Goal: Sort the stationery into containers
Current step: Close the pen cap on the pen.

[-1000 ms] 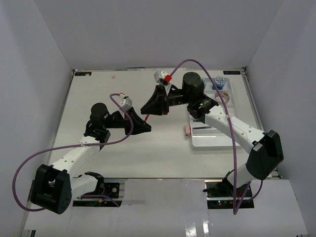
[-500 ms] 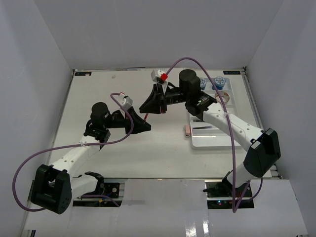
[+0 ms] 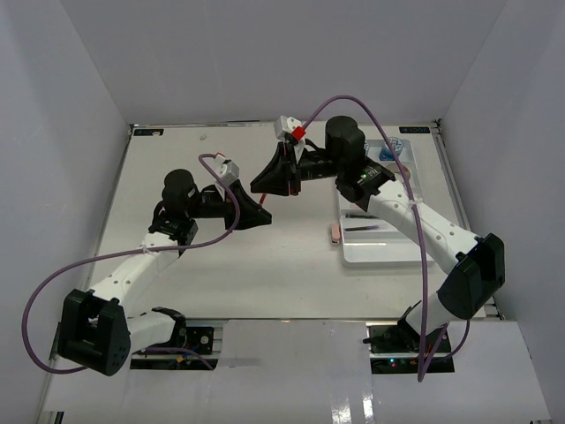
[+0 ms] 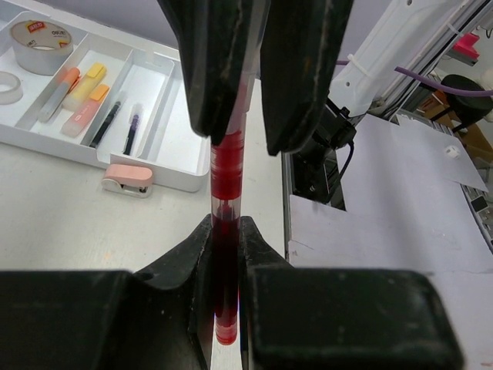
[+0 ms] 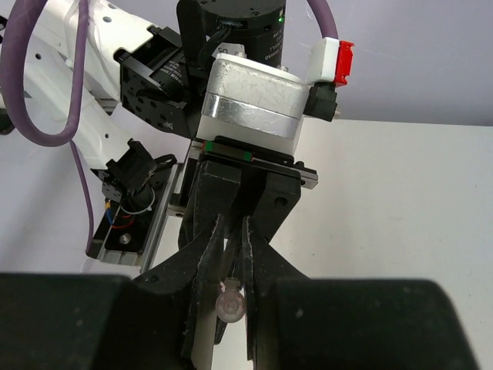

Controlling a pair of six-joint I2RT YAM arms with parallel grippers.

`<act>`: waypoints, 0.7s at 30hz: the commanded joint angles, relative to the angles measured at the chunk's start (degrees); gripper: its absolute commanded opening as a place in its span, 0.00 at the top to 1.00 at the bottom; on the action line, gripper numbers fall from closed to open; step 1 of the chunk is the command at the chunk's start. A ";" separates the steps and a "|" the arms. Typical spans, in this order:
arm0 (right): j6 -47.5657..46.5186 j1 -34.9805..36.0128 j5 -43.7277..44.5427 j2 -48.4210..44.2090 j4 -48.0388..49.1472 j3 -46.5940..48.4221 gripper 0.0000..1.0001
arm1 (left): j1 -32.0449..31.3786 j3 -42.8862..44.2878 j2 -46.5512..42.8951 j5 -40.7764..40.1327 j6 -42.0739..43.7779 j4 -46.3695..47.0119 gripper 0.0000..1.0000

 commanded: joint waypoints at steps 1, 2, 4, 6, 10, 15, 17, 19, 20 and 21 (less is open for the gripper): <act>-2.52 3.99 -1.92 7.18 -19.83 -6.59 0.92 | -0.58 11.48 -2.93 -5.43 -2.26 18.07 1.00; -2.53 4.25 -1.92 7.53 -20.18 -6.67 0.92 | -0.58 11.75 -2.76 -5.60 -2.26 18.16 1.00; -2.61 4.34 -1.84 7.88 -20.44 -6.76 0.92 | -0.58 12.54 -2.67 -5.61 -2.26 17.99 1.00; -2.61 4.43 -1.84 8.41 -21.14 -6.85 0.92 | -0.58 12.89 -2.50 -5.52 -2.43 18.34 1.00; -2.70 4.52 -1.66 9.11 -22.81 -7.64 0.92 | -0.58 14.30 -2.76 -5.52 -1.47 17.46 1.00; -2.70 4.52 -1.31 9.99 -24.57 -9.13 0.92 | -0.58 15.97 -2.93 -5.08 -0.85 17.81 1.00; -2.88 4.52 -1.39 10.52 -25.63 -9.48 0.92 | -0.58 16.58 -3.11 -4.64 -0.85 18.07 1.00; -2.70 4.52 -1.48 10.96 -26.07 -9.75 0.92 | -0.58 17.38 -3.63 -3.50 -0.94 18.51 1.00; -2.79 4.43 -2.01 11.05 -25.98 -9.92 0.92 | -0.58 17.55 -3.81 -3.23 -0.94 18.69 1.00; -2.62 4.52 -2.53 11.22 -25.98 -9.93 0.92 | -0.58 17.73 -3.99 -2.01 -0.94 18.78 1.00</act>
